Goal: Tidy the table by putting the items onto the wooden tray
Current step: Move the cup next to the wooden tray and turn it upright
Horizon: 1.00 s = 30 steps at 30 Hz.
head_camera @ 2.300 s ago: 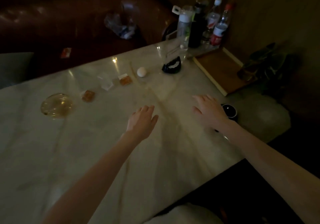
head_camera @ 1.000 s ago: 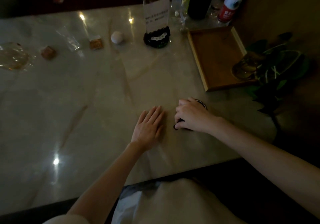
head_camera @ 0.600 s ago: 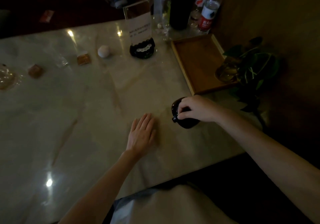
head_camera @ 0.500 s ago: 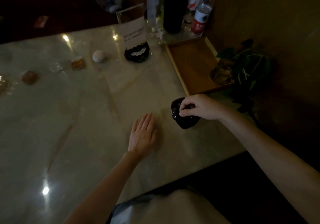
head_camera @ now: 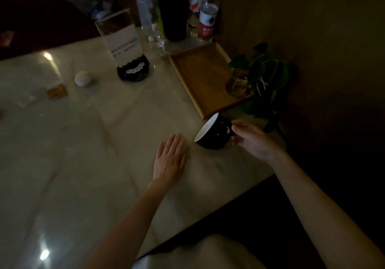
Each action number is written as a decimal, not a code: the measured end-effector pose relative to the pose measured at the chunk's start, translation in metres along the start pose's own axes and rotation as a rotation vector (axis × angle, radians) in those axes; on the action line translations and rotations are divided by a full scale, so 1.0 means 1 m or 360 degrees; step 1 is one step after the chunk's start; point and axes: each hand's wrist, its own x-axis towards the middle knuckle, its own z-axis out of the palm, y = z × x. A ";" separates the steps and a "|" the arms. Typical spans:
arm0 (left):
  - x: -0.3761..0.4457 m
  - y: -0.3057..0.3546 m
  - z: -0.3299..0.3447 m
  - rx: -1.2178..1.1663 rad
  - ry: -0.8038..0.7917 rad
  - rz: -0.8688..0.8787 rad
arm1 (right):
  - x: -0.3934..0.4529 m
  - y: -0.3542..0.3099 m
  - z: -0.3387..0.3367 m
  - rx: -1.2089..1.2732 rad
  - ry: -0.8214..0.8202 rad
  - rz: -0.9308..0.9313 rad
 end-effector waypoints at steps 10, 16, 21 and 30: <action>0.000 -0.001 0.001 0.0032 0.0020 0.0009 | 0.004 0.037 -0.019 0.0549 -0.0145 -0.0018; 0.000 -0.001 0.001 0.0014 0.0042 0.0010 | 0.002 0.050 -0.019 0.0695 -0.0147 -0.0001; 0.000 0.001 -0.001 -0.0001 0.0058 0.0004 | -0.006 0.063 -0.022 0.0712 -0.0126 0.0035; 0.000 0.000 0.001 0.0006 0.0042 0.0004 | -0.022 0.084 -0.027 0.0818 -0.0109 0.0070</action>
